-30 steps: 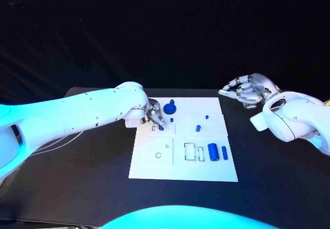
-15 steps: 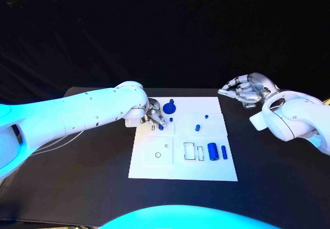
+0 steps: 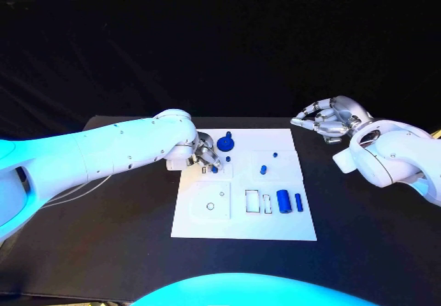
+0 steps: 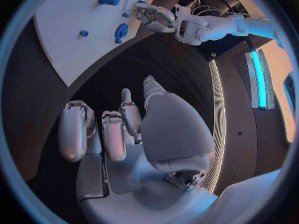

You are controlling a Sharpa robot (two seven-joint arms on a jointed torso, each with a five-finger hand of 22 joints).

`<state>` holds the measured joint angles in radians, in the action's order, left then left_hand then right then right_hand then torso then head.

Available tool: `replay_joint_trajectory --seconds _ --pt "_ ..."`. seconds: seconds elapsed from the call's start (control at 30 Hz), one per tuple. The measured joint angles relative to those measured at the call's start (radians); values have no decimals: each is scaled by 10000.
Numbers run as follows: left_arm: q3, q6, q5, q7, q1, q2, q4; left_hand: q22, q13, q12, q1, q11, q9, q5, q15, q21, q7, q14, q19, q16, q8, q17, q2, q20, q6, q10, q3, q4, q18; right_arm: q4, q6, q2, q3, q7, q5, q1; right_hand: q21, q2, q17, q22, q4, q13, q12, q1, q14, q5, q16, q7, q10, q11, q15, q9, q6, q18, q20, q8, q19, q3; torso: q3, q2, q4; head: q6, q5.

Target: Assemble the parts on the task board

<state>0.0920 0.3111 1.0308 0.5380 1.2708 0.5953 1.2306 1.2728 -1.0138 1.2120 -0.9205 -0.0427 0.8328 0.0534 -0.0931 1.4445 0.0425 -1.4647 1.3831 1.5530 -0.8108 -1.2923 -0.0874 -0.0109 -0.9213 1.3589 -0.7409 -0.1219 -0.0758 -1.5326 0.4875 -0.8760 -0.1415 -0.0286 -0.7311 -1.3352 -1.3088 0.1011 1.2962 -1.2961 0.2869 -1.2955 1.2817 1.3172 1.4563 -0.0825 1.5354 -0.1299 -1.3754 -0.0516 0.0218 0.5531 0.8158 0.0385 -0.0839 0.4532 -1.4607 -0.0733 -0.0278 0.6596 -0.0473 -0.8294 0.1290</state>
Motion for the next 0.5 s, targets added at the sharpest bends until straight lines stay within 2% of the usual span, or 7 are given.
replay_joint_trajectory --seconds 0.07,0.1,0.27,0.3,0.33,0.37,0.5 --pt "2 6 4 0 1 -2 -6 2 -2 0 63 0 6 0 0 0 -17 0 0 0 0 0 -64 0 -18 0 1 -1 0 0 2 -2 0 2 0 0 0 0 0 0 0 0 0 0 0 0 0 1 0 0 0 0 -1 0 0 0 0 0 -1 0 0 -1 -6" --pt "6 9 6 0 1 -2 -9 2 -2 0 64 -2 15 1 0 0 -107 0 1 0 1 0 -63 1 -107 1 257 -254 0 0 3 -3 0 3 0 0 0 0 0 0 0 0 0 0 0 0 0 33 0 0 0 1 -33 -1 0 0 0 0 -1 0 0 -4 -7" --pt "9 0 20 -4 -3 -4 -19 5 -31 0 65 -74 57 2 0 0 -138 0 2 0 16 0 -63 1 -170 66 270 -267 0 0 8 -5 -1 16 0 0 0 0 0 0 0 0 0 0 0 0 0 32 0 0 0 2 -32 0 0 1 0 0 1 1 9 -8 -20" --pt "9 -5 23 -6 -3 -3 -21 6 -31 0 67 -74 59 10 0 0 -174 0 -1 0 17 0 -60 0 -205 66 522 -518 0 1 9 -5 -1 20 0 0 0 0 0 0 0 0 0 0 0 0 0 31 0 0 0 2 -32 0 0 1 0 0 2 1 8 -9 -20" --pt "9 -12 28 -7 -6 -3 -22 14 -36 0 159 -74 66 10 0 0 -214 0 0 0 16 0 27 1 -249 66 524 -519 0 2 11 -5 -1 25 0 0 0 0 0 0 0 0 0 0 0 0 0 31 0 0 0 2 -32 0 0 1 0 0 3 1 9 -9 -20" --pt "12 -19 33 -9 -9 -3 -22 16 -42 0 237 -74 70 10 0 0 -257 0 3 0 16 0 -54 1 -292 66 548 -544 0 3 12 -5 -1 28 0 0 0 0 0 0 0 0 0 0 0 0 0 32 0 0 0 2 -32 0 0 1 0 0 4 0 11 -9 -20" --pt "18 -71 56 -16 -19 9 -3 17 -61 0 418 -74 162 11 -1 0 -409 0 4 0 17 0 -234 4 -731 67 1244 -1165 -1 6 14 -4 -1 42 0 0 0 0 0 0 0 0 0 0 0 0 0 31 0 0 0 2 -33 -1 0 1 0 0 5 -3 12 3 -12"
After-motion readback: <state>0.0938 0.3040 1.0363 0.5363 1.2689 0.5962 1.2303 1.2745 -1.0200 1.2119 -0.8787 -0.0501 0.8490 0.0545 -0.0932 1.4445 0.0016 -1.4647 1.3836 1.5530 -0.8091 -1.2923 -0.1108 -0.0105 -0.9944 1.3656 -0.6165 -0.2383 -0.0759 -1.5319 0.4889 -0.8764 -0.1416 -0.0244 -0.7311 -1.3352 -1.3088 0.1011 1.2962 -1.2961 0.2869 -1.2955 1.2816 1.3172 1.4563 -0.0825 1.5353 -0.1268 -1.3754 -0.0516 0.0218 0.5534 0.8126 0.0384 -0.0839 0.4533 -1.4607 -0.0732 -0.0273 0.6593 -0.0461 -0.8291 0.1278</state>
